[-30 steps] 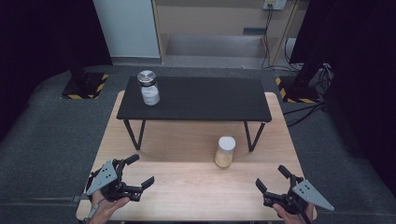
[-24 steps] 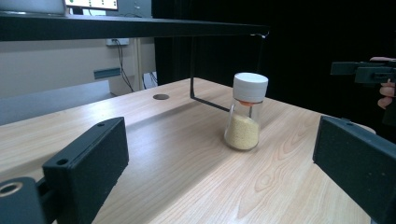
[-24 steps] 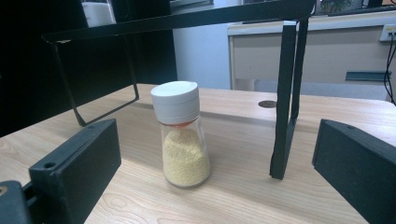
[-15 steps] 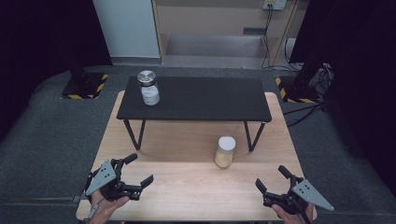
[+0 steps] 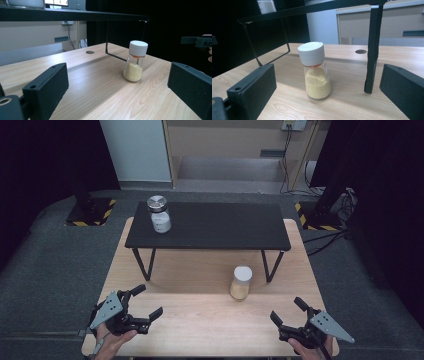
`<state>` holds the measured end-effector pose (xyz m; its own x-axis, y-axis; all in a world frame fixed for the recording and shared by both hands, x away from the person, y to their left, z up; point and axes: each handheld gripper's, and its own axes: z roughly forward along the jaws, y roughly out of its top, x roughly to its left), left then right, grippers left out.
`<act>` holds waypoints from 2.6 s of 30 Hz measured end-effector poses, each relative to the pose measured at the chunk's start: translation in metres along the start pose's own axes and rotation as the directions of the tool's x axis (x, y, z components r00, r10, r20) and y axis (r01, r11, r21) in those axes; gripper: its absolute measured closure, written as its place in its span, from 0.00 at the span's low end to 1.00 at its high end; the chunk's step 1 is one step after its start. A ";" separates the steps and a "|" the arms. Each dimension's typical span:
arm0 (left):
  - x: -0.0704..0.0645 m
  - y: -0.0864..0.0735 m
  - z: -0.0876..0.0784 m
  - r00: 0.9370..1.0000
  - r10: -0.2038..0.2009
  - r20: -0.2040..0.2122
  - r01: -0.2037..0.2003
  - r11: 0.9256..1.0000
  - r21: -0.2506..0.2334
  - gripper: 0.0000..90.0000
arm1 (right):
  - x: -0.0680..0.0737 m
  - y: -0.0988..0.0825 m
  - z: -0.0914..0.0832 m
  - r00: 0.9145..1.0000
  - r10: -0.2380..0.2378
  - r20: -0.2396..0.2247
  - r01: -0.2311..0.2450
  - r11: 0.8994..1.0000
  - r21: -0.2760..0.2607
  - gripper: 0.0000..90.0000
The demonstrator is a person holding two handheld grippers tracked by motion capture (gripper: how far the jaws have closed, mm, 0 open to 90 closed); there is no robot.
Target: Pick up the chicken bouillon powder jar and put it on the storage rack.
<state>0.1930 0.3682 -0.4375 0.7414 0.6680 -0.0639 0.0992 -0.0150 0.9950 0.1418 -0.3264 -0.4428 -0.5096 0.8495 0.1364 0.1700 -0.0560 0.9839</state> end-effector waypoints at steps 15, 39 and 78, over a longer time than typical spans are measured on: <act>0.000 0.000 0.002 1.000 0.000 0.011 0.000 1.000 0.005 0.02 | 0.007 0.015 0.015 1.000 -0.016 -0.008 0.016 0.998 0.056 0.01; 0.001 0.000 0.000 1.000 0.005 0.010 -0.005 1.000 0.006 0.02 | 0.021 0.026 0.070 0.998 -0.068 -0.002 0.068 0.992 0.104 0.02; 0.001 0.001 0.000 1.000 0.016 0.000 -0.016 1.000 0.023 0.03 | 0.021 0.023 0.150 0.985 -0.165 -0.048 0.170 0.972 0.163 0.13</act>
<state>0.1941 0.3685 -0.4370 0.7428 0.6678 -0.0479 0.1024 -0.0426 0.9938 0.2614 -0.2312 -0.4342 -0.5701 0.8212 -0.0221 0.2160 0.1758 0.9604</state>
